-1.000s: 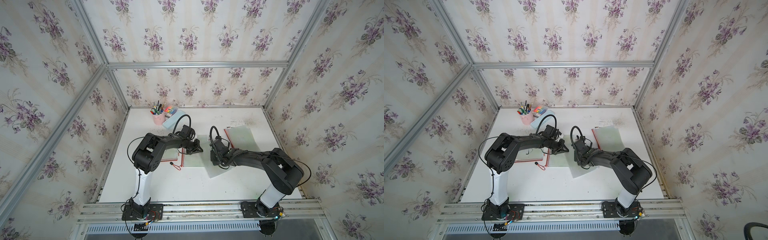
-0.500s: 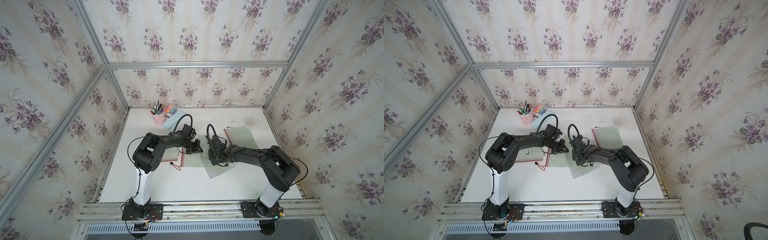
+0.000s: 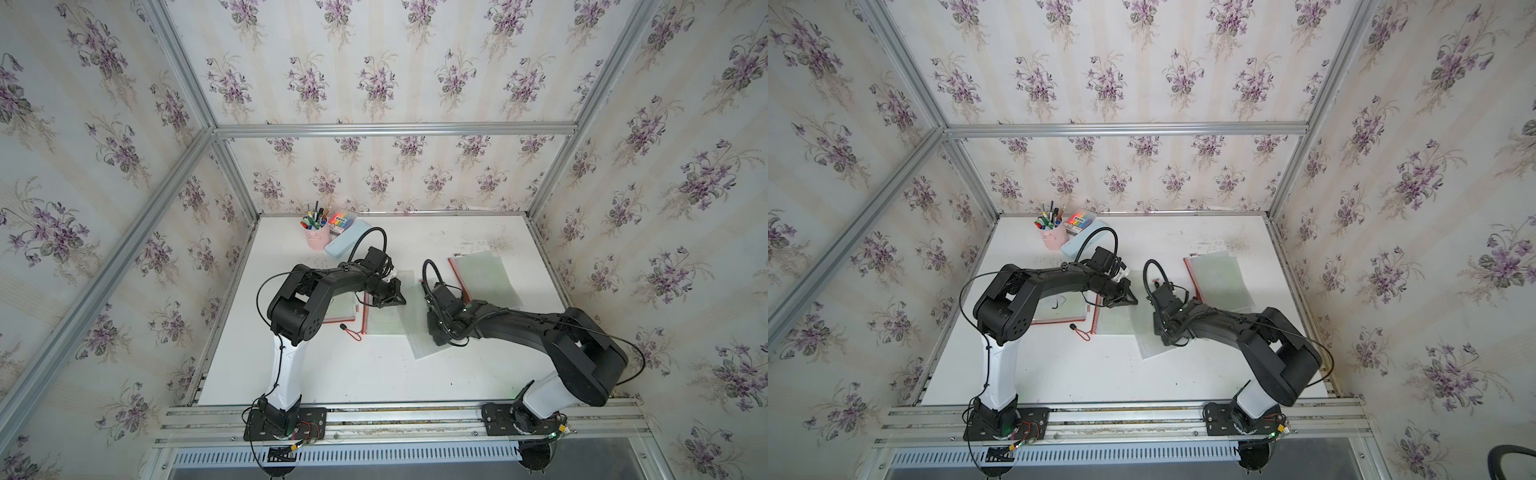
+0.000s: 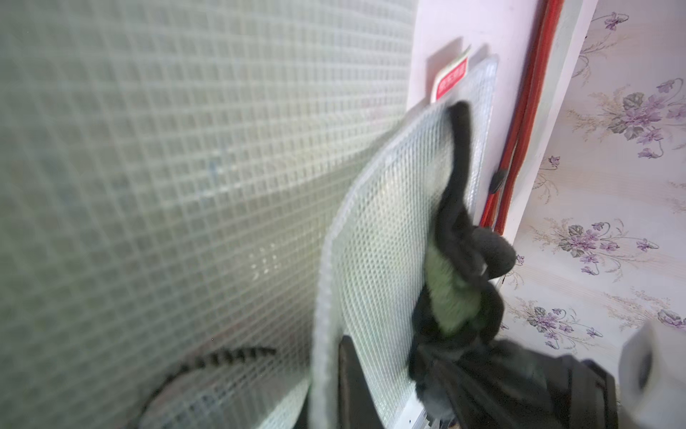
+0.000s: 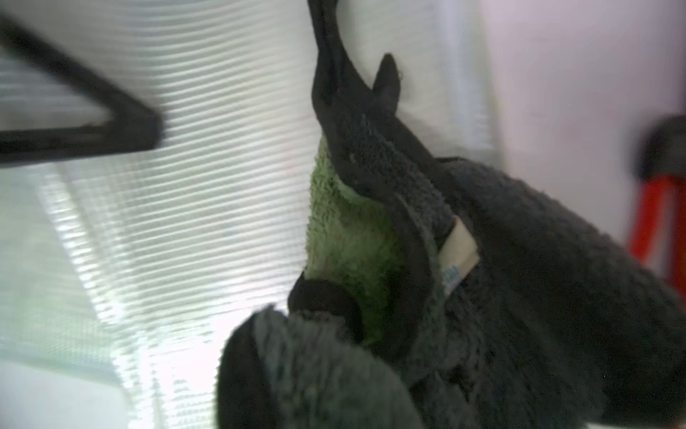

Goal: Wipe the document bag
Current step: Wipe the dirt from the document bag.

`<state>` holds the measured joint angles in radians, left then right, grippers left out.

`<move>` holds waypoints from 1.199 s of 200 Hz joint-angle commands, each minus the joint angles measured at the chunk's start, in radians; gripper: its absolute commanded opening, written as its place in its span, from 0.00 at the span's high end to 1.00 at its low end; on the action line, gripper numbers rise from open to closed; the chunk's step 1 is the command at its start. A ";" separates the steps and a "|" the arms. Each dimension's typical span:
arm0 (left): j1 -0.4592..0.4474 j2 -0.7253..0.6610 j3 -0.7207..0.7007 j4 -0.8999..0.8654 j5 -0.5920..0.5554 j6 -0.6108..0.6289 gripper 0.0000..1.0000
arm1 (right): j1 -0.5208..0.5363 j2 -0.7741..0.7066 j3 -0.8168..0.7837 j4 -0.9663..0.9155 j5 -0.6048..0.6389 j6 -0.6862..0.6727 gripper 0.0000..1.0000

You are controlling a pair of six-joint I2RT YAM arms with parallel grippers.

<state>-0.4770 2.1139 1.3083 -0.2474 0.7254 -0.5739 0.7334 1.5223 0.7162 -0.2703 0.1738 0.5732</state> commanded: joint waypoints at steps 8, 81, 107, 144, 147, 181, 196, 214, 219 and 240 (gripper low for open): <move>0.002 0.013 0.003 -0.024 -0.048 0.013 1.00 | 0.087 -0.017 -0.007 0.071 -0.114 0.059 0.79; 0.002 0.017 0.023 -0.045 -0.027 0.039 1.00 | -0.044 -0.120 -0.037 -0.045 -0.068 -0.021 0.79; 0.002 0.018 0.021 -0.046 -0.023 0.045 1.00 | -0.034 -0.101 -0.023 0.080 -0.163 -0.005 0.79; 0.000 0.035 0.036 -0.044 -0.002 0.047 1.00 | 0.082 0.134 0.157 0.098 -0.234 -0.020 0.78; -0.001 0.035 0.037 -0.045 -0.001 0.048 1.00 | 0.073 0.135 0.162 0.098 -0.223 -0.024 0.78; -0.002 0.034 0.035 -0.055 0.002 0.062 1.00 | -0.093 0.137 0.204 0.158 -0.191 -0.090 0.77; -0.001 0.035 0.031 -0.056 -0.001 0.065 1.00 | -0.119 0.203 0.275 0.174 -0.186 -0.133 0.76; -0.001 0.039 0.035 -0.061 -0.006 0.066 1.00 | -0.118 0.303 0.351 0.214 -0.184 -0.160 0.76; -0.001 0.041 0.038 -0.067 -0.005 0.068 1.00 | -0.118 0.333 0.381 0.201 -0.167 -0.167 0.76; -0.001 0.033 0.042 -0.087 -0.025 0.079 1.00 | -0.127 0.396 0.472 0.131 -0.066 -0.202 0.76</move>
<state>-0.4763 2.1445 1.3495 -0.2790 0.7605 -0.5236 0.6178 1.8709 1.1152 -0.1177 -0.0006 0.4397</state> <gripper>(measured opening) 0.056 0.242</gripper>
